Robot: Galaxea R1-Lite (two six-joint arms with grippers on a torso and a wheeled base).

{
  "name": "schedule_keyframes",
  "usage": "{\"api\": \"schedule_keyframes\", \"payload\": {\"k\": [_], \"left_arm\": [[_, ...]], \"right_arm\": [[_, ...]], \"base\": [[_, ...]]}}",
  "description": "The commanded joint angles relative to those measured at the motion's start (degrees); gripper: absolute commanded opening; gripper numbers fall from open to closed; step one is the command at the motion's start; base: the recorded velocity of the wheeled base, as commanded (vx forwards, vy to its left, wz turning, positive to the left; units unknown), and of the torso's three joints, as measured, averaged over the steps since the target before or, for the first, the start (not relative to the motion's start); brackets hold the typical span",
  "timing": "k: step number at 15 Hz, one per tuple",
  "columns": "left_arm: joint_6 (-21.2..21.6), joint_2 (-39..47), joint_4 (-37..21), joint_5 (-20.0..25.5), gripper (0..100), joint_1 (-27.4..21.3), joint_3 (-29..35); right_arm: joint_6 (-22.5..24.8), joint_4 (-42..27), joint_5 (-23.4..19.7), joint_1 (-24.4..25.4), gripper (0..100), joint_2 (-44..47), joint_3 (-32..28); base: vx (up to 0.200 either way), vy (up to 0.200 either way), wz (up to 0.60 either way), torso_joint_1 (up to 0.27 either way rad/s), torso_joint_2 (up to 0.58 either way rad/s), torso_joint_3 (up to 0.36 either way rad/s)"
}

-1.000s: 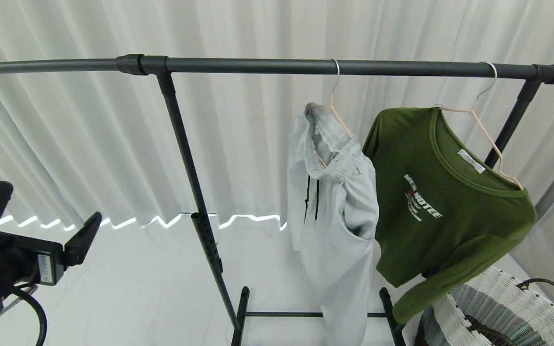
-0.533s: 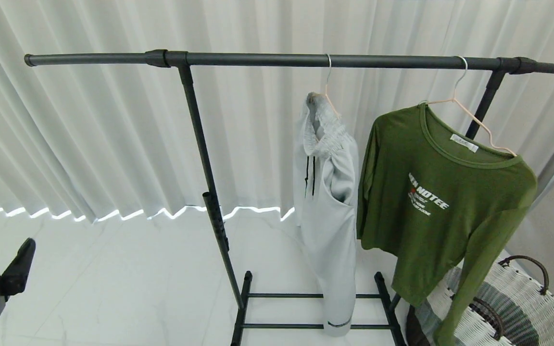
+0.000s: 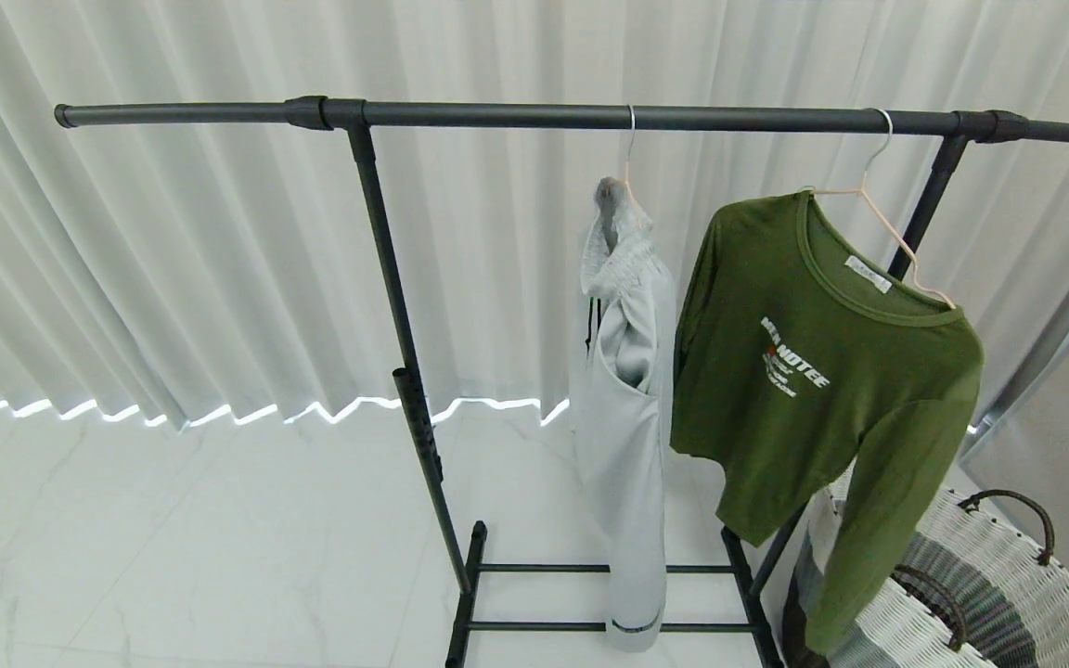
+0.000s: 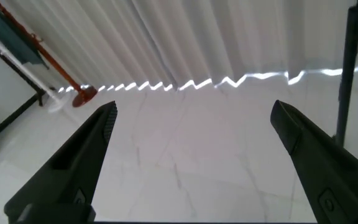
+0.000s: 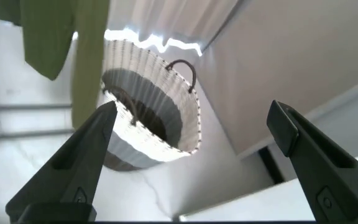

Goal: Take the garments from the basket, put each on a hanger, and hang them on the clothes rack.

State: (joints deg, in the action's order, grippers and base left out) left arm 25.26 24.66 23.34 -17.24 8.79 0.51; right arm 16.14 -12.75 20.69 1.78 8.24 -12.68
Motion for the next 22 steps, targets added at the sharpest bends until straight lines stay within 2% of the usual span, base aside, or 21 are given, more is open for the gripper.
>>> {"api": "schedule_keyframes", "payload": {"k": [1, 2, 4, 6, 7, 8, 9, 10, 11, 12, 13, 14, 15, 16, 19, 22], "left_arm": [[-1.9, -18.9, -15.2, 2.9, 100, -1.5, -0.5], [-3.4, -19.3, -14.9, 0.5, 100, -1.4, -0.5], [-4.0, -19.3, -18.2, -0.7, 100, -1.4, -0.5], [-8.5, -19.3, -18.6, -3.8, 100, -1.4, -0.5], [-9.3, -19.3, -18.6, -5.7, 100, -1.4, -0.5], [-9.7, -19.4, -18.6, -5.7, 100, -1.4, -0.5], [-12.3, -19.3, -18.6, -4.7, 100, -1.4, -0.5], [-13.7, -19.3, -18.6, -2.8, 100, -1.4, -0.5], [-15.9, -19.3, -18.6, 1.3, 100, -1.4, -0.5], [-16.3, -19.3, -18.9, 7.0, 100, -1.4, -0.5], [-16.7, -19.3, -19.0, 15.0, 100, -1.4, -0.5], [-18.4, -19.2, -19.1, 21.6, 100, -1.4, -0.5], [-20.0, -19.2, -19.8, 25.0, 100, -1.4, -0.5], [-22.4, -19.2, -21.8, 27.5, 100, -1.5, -0.2], [-21.0, -19.2, -22.1, 28.3, 100, -1.5, -0.1], [-12.1, -19.2, -22.0, 30.5, 100, -1.8, -0.1]], "right_arm": [[-1.9, 3.0, 0.1, -1.6, 100, -8.2, 7.0], [-1.8, 7.7, 0.1, -1.6, 100, -8.2, 8.6], [-1.9, 9.1, 0.0, -1.6, 100, -8.2, 9.5], [-4.3, 9.2, 0.2, -1.6, 100, -8.2, 9.8], [-5.9, 10.2, 0.2, -1.6, 100, -8.2, 10.3], [-6.4, 12.0, 0.2, -1.6, 100, -8.2, 11.2], [-6.6, 19.0, -2.1, -1.6, 100, -8.2, 12.7], [-6.9, 18.5, -5.3, -1.6, 100, -8.2, 12.7], [-8.1, 18.1, -9.6, -1.6, 100, -8.2, 12.7], [-9.5, 17.9, -14.8, -1.6, 100, -8.2, 12.7], [-12.5, 16.1, -19.9, -1.6, 100, -8.2, 12.7], [-13.9, 12.6, -21.6, -1.6, 100, -8.2, 12.7], [-14.3, 12.6, -21.5, -1.6, 100, -8.2, 12.7], [-15.0, 12.7, -21.5, -1.6, 100, -8.2, 12.7], [-15.1, 12.6, -21.5, -1.6, 100, -8.2, 12.7], [-15.0, 12.6, -21.5, -1.6, 100, -8.2, 12.7]], "base": [[0.000, 0.000, 0.00, 0.000, 0.00, 0.000], [0.000, 0.000, 0.00, 0.000, 0.00, 0.000], [0.000, 0.000, 0.00, 0.000, 0.00, 0.000], [0.000, 0.000, 0.00, 0.000, 0.00, 0.000], [0.000, 0.000, 0.00, 0.000, 0.00, 0.000], [0.000, 0.000, 0.00, 0.000, 0.00, 0.000], [0.000, 0.000, 0.00, 0.000, 0.00, 0.000], [0.000, 0.000, 0.00, 0.000, 0.00, 0.000], [0.000, 0.000, 0.00, 0.000, 0.00, 0.000], [0.000, 0.000, 0.00, 0.000, 0.00, 0.000], [0.000, 0.000, 0.00, 0.000, 0.00, 0.000], [0.000, 0.000, 0.00, 0.000, 0.00, 0.000], [0.000, 0.000, 0.00, 0.000, 0.00, 0.000], [0.000, 0.000, 0.00, 0.000, 0.00, 0.000], [0.000, 0.000, 0.00, 0.000, 0.00, 0.000], [0.000, 0.000, 0.00, 0.000, 0.00, 0.000]]}}
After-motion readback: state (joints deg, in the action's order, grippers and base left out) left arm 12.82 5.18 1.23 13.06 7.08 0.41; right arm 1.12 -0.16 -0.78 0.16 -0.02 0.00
